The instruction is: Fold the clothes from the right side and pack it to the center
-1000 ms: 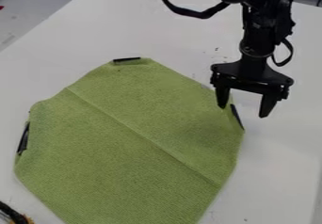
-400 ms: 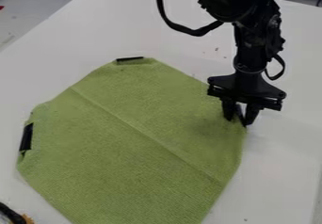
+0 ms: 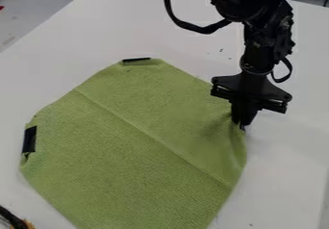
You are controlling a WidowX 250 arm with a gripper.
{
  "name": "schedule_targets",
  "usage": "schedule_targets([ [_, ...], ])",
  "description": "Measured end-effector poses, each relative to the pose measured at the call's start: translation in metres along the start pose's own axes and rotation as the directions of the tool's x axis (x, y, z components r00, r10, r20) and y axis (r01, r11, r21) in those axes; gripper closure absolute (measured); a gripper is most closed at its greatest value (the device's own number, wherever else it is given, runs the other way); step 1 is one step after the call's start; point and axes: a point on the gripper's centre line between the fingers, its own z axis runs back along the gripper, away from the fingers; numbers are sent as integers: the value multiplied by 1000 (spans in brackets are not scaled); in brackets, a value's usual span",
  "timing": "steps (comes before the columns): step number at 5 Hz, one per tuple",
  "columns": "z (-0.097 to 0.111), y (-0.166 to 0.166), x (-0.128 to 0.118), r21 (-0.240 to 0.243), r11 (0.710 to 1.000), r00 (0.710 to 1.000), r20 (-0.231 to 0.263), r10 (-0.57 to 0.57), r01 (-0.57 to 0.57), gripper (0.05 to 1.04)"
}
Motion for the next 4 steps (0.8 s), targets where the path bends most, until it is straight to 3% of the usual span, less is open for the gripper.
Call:
schedule_targets([
  [1, 32, 2, 2, -9, 996, 996, 15, 85, -85, 1017],
  [2, 45, 32, -8, -15, 979, 978, 43, 205, -204, 1017],
  [3, 40, 82, -23, -38, 950, 947, 73, 312, -310, 1017],
  [4, 19, 113, -41, -106, 932, 933, 69, 354, -346, 1017],
])
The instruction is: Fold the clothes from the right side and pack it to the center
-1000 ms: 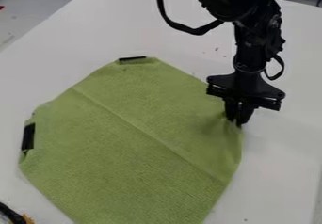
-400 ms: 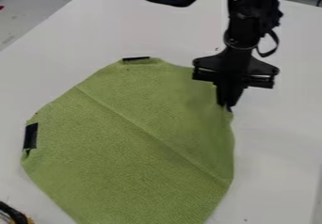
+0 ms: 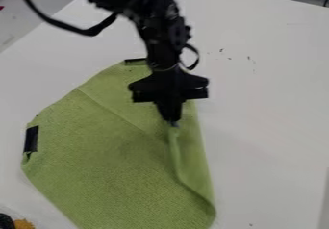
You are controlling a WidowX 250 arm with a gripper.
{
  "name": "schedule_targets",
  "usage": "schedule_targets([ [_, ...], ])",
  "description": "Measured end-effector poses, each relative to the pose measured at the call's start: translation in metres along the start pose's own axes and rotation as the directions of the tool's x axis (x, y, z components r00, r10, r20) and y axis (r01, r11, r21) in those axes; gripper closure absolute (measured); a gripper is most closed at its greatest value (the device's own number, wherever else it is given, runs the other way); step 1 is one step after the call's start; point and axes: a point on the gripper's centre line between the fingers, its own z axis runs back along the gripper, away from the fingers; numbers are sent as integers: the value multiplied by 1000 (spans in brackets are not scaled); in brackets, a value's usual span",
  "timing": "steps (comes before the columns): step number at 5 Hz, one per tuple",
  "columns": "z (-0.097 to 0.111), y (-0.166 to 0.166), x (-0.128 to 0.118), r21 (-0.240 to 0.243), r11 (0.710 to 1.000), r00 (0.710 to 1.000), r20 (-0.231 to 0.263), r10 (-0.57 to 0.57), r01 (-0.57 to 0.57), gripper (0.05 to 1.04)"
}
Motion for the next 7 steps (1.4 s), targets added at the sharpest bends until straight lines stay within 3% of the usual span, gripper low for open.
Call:
schedule_targets([
  [1, -13, 25, -2, -65, 996, 998, 26, 65, -64, 1017],
  [2, -15, 29, -3, -78, 994, 996, 37, 77, -74, 991],
  [3, -15, 33, 1, -42, 998, 998, 36, 50, -49, 824],
  [4, -8, 39, 4, 64, 998, 1000, 6, 14, -14, 560],
  [5, 7, 46, 11, 134, 990, 999, 7, -40, 39, 259],
  [6, 22, 61, 15, 180, 981, 997, 5, -80, 77, 81],
  [7, 23, 75, 12, 214, 972, 996, -4, -94, 92, 80],
])
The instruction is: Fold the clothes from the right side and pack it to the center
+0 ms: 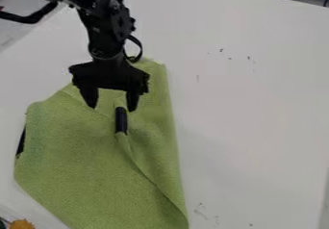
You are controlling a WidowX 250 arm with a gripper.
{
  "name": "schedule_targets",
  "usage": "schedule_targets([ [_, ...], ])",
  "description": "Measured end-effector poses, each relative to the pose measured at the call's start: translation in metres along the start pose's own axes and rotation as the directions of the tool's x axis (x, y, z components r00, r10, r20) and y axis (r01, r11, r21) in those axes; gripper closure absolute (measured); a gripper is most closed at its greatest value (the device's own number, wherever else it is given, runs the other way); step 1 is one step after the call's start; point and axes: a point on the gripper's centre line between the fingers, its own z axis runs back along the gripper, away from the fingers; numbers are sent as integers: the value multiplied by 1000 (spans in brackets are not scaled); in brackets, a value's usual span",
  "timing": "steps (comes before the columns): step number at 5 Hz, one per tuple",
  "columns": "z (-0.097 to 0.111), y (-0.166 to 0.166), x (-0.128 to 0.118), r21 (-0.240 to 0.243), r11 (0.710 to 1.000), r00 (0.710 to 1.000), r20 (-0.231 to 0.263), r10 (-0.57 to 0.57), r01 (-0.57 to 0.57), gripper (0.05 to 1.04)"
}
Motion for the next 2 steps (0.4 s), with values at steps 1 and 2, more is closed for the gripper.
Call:
schedule_targets([
  [1, -1, 6, -1, 4, 1000, 1000, -10, -10, 10, 84],
  [2, 0, 6, -5, 24, 999, 999, -35, -23, 23, 84],
])
